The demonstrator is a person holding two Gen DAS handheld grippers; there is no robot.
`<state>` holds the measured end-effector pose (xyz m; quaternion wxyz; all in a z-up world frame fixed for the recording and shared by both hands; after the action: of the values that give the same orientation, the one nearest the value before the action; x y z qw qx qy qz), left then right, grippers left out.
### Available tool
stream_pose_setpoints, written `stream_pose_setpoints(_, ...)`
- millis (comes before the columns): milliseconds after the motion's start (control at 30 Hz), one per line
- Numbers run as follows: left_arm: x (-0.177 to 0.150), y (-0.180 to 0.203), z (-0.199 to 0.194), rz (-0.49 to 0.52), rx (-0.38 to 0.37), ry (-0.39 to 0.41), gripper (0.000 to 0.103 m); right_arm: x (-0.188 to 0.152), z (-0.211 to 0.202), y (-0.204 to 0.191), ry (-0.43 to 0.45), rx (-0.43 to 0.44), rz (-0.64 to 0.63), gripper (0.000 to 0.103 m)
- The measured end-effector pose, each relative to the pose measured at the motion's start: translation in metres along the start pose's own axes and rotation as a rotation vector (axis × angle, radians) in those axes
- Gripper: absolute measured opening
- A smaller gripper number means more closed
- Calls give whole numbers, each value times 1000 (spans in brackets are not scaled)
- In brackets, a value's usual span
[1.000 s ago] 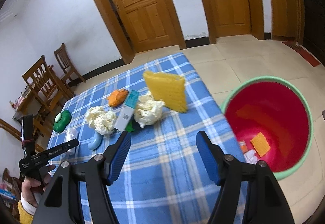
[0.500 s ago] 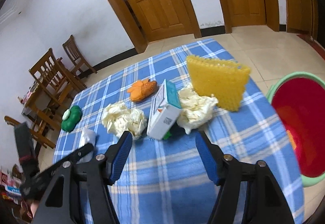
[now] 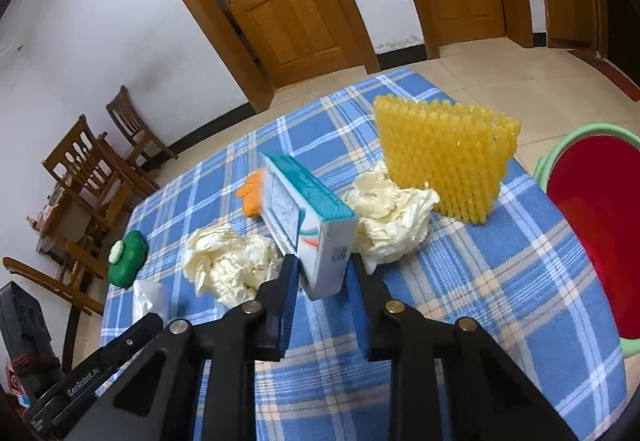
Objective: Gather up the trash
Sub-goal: 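Carry the plastic bag and carton over the red bin and open both grippers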
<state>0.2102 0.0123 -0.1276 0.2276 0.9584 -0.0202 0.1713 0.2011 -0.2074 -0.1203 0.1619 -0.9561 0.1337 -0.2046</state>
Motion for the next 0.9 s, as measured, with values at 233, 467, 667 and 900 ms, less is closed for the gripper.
stream_pose_setpoints(233,-4,14,-8,13,-36,6,30,-8,-25,-6,47,26,-37,24)
stream_pose_setpoints(467,-8,35,-13,37,-65,5,29,-17,-57,-7,104,48,-70,23)
stream_pose_setpoints(667,-13,56,-23,74,-83,14,30,-23,-86,0,162,46,-70,21)
stream_pose_setpoints(900,-22,80,-31,107,-107,7,29,-30,-116,19,216,38,-43,21)
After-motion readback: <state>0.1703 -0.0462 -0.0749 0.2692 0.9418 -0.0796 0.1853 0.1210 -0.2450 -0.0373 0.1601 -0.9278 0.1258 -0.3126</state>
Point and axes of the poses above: each gripper's, at about its wrist camera, not at the fingertips, and z roughly the way its jaws point, y to its right, x to its top, the point moved 8 cm from there along z, roughly the way its jaws point, and after that the axes turned 15 degrees about -y, right-handed, at the moved point
